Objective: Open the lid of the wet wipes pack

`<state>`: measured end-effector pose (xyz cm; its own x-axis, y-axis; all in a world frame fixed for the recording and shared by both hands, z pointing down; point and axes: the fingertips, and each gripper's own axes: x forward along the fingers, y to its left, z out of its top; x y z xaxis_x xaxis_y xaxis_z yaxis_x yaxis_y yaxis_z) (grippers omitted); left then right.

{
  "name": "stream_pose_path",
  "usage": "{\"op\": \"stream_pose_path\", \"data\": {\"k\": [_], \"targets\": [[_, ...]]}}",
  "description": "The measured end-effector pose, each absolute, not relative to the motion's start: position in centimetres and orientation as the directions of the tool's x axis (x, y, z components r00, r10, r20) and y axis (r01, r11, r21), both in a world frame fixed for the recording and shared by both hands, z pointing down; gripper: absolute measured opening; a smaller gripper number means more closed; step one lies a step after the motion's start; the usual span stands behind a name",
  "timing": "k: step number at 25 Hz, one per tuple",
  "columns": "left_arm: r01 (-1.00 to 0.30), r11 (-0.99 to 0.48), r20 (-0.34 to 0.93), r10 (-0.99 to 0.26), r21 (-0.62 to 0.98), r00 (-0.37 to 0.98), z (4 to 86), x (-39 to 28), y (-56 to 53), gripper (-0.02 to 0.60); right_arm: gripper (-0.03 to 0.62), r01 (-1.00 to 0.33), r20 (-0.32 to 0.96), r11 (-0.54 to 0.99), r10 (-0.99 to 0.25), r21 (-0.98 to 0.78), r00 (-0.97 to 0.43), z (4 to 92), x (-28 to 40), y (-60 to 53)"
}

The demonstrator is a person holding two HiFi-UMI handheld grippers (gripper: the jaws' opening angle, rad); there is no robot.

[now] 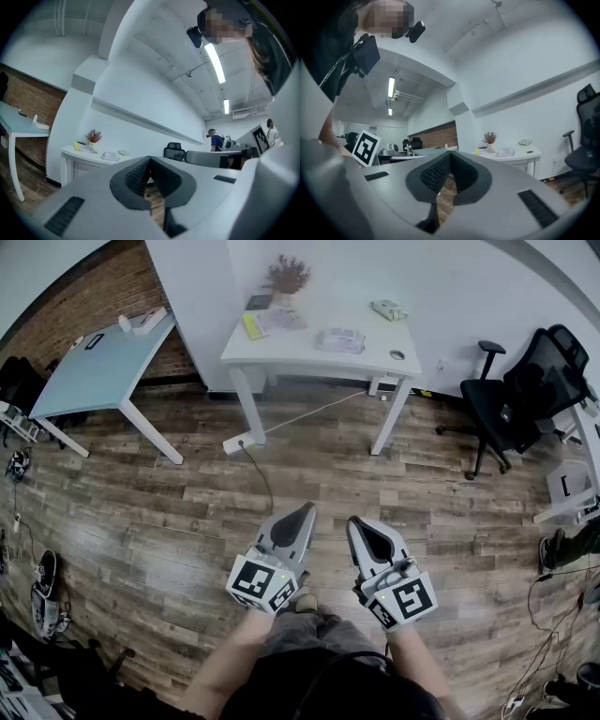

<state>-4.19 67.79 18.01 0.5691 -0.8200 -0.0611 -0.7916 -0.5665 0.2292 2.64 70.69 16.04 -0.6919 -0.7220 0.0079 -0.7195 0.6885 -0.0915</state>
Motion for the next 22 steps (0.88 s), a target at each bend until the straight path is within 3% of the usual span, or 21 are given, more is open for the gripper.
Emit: {"op": "stream_pose_path", "data": {"k": [22], "targets": [[-0.810,-0.542,-0.032,-0.835,0.224,0.550,20.3,-7.4,54.4,0.014,0.020,-0.777,0.030,0.619,-0.779,-0.118,-0.626,19.1,3.2,56.7]]}}
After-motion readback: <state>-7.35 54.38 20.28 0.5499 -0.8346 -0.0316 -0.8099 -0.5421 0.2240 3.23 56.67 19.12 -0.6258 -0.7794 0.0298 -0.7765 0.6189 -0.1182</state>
